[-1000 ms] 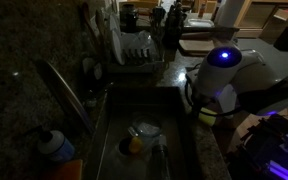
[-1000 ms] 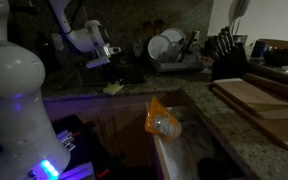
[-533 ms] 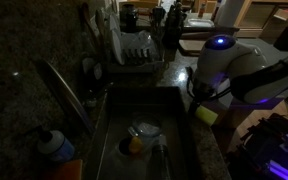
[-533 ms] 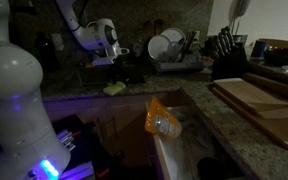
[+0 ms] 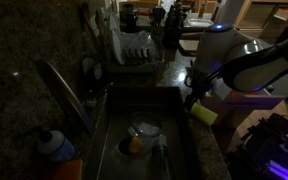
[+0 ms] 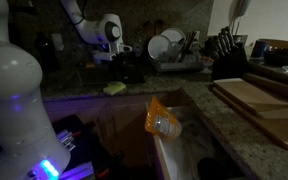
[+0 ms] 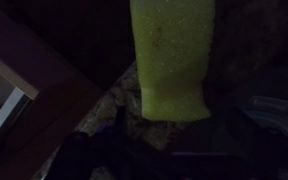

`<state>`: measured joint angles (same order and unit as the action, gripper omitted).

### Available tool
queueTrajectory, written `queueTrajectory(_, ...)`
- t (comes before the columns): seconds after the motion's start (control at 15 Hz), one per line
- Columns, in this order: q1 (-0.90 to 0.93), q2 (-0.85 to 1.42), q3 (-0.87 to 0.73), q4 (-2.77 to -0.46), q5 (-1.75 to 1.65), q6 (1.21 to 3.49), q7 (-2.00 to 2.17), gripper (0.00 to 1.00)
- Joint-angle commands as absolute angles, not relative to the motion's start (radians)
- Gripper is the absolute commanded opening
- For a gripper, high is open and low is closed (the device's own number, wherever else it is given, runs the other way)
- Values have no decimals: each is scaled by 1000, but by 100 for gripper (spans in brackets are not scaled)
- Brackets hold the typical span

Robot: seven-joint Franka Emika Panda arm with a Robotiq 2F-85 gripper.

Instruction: Move the sponge to the front of the sink

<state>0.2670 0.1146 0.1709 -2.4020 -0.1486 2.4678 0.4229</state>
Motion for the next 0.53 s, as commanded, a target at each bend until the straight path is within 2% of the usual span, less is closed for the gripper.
queueTrajectory(0.0, 285, -24, 166, -2412, -267, 2331, 658, 100)
queueTrajectory(0.33, 239, -280, 232, -2444, -357, 2146, 921, 100)
queueTrajectory(0.4, 240, -175, 237, -2395, -346, 2192, 857, 100)
queueTrajectory(0.47, 234, -222, 245, -2400, -344, 2161, 883, 100)
